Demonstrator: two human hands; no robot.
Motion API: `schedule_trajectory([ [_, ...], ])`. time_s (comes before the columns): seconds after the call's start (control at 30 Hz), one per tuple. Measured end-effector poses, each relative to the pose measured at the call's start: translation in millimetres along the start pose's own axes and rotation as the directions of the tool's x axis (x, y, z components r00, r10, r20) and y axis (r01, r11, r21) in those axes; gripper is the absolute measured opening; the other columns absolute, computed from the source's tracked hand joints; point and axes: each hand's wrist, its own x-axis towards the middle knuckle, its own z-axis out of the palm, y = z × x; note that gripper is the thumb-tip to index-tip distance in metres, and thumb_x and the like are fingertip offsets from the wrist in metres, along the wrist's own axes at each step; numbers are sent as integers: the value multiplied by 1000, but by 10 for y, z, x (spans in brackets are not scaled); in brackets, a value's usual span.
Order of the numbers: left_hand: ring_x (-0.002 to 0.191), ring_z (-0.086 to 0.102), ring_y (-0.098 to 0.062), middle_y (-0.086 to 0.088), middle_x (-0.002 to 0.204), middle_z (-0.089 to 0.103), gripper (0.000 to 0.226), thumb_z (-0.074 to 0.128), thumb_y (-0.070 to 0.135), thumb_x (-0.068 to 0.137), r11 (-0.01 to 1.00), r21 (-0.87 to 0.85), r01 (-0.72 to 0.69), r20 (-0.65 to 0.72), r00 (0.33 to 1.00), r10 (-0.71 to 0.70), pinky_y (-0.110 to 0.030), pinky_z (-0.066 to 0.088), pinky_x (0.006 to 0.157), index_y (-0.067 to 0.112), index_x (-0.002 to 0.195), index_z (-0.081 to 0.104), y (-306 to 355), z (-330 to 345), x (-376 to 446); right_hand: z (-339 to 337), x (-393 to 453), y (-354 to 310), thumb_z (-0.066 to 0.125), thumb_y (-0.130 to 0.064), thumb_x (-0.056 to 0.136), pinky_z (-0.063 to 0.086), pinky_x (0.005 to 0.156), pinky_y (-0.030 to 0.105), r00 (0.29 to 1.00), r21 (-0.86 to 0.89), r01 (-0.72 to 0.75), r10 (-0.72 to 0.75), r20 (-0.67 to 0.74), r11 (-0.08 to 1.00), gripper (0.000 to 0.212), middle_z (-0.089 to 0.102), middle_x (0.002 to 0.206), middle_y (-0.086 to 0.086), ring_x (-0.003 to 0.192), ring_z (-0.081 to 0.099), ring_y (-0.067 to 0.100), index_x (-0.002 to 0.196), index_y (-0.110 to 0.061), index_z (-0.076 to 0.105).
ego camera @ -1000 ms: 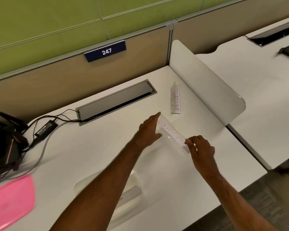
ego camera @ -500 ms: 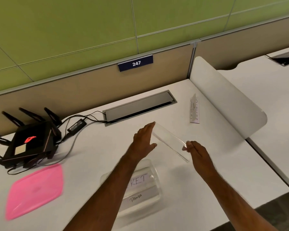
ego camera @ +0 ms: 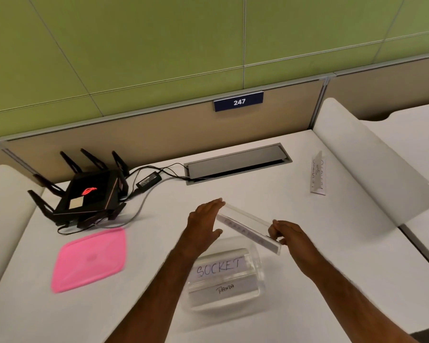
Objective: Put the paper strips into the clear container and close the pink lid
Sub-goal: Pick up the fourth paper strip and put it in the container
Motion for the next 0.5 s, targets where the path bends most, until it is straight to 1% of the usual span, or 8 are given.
schedule_trajectory([
  [0.1, 144, 28, -10, 12, 159, 32, 82, 78, 24, 84, 1000, -5, 9, -22, 1000, -10, -35, 28, 114, 27, 152, 33, -150, -38, -189, 126, 54, 8, 44, -39, 99, 35, 79, 38, 994, 61, -51, 45, 96, 997, 37, 51, 74, -2, 77, 48, 20, 65, -24, 49],
  [0.17, 143, 30, -10, 11, 155, 37, 78, 79, 23, 83, 1000, -16, 14, -54, 998, -14, -34, 28, 114, 28, 149, 37, -245, -69, -318, 216, 93, 34, 47, -35, 101, 38, 84, 40, 984, 119, -117, 100, 145, 986, 37, 56, 77, -1, 82, 54, 20, 65, -27, 54],
  [0.23, 140, 33, -9, 11, 149, 43, 72, 79, 21, 82, 1000, -23, 7, -86, 996, -9, -33, 29, 112, 28, 145, 43, -333, -90, -431, 290, 120, 64, 51, -28, 102, 41, 85, 40, 971, 190, -198, 166, 171, 962, 36, 61, 81, 0, 85, 62, 20, 67, -27, 61],
  [0.33, 137, 36, -8, 11, 144, 48, 68, 79, 21, 82, 999, -44, 13, -106, 994, -17, -30, 27, 111, 29, 141, 47, -456, -135, -585, 405, 152, 73, 57, -23, 99, 46, 82, 37, 949, 248, -288, 241, 205, 925, 30, 65, 81, 4, 80, 68, 19, 71, -19, 67],
  [0.4, 136, 39, -6, 13, 142, 50, 70, 81, 23, 80, 998, -58, 24, -111, 993, -30, -29, 28, 112, 30, 141, 47, -533, -157, -674, 469, 168, 61, 59, -20, 98, 49, 81, 38, 936, 267, -338, 293, 196, 902, 26, 69, 81, 7, 79, 69, 22, 76, -13, 72],
  [0.43, 134, 40, -4, 15, 141, 51, 70, 82, 26, 80, 997, -65, 35, -110, 993, -42, -26, 28, 111, 32, 140, 46, -568, -172, -719, 495, 171, 49, 59, -19, 97, 50, 80, 38, 931, 265, -353, 308, 196, 897, 24, 70, 82, 8, 79, 69, 23, 79, -11, 72],
  [0.5, 126, 43, 3, 26, 132, 51, 69, 83, 32, 77, 994, -81, 69, -107, 991, -77, -18, 27, 105, 38, 133, 43, -617, -211, -810, 537, 165, 19, 59, -21, 98, 50, 76, 36, 920, 234, -367, 314, 235, 900, 22, 69, 84, 9, 80, 67, 24, 83, -10, 71],
])
